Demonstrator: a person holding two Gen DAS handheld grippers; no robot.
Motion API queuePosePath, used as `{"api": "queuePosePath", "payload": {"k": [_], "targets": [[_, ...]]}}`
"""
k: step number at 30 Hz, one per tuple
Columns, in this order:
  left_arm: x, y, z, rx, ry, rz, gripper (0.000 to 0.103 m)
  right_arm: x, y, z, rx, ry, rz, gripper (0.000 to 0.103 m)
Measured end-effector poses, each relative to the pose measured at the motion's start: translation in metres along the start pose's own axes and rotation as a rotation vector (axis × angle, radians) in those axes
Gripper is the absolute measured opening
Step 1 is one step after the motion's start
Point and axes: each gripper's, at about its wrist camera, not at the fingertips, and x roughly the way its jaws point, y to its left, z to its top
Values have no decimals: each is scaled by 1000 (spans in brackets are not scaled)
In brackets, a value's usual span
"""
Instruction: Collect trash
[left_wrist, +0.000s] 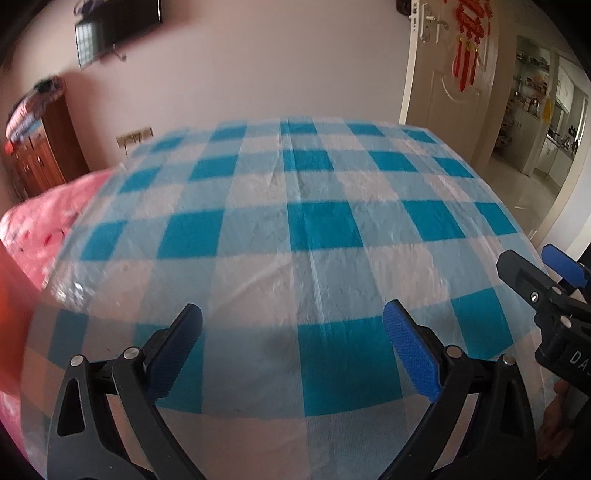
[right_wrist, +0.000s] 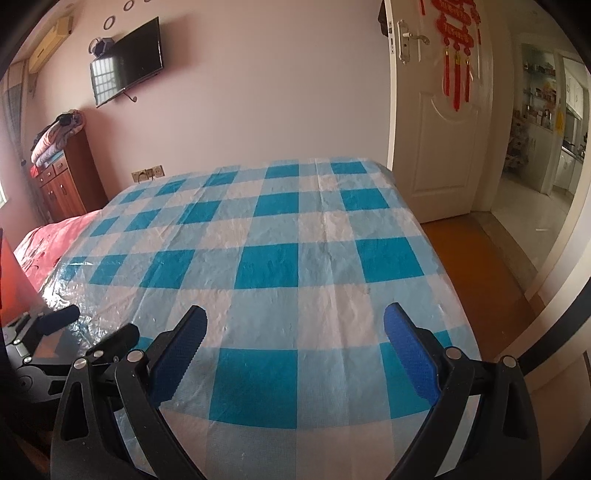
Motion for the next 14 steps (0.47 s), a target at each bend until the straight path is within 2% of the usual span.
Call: {"api": "queuePosePath", "payload": {"k": [5, 14], "targets": [[14, 1, -2, -11, 70, 4, 99, 14, -1, 0, 11, 66, -8, 95], [14, -1, -3, -7, 65, 18, 99, 38, 3, -3, -6, 183, -53, 95]]}}
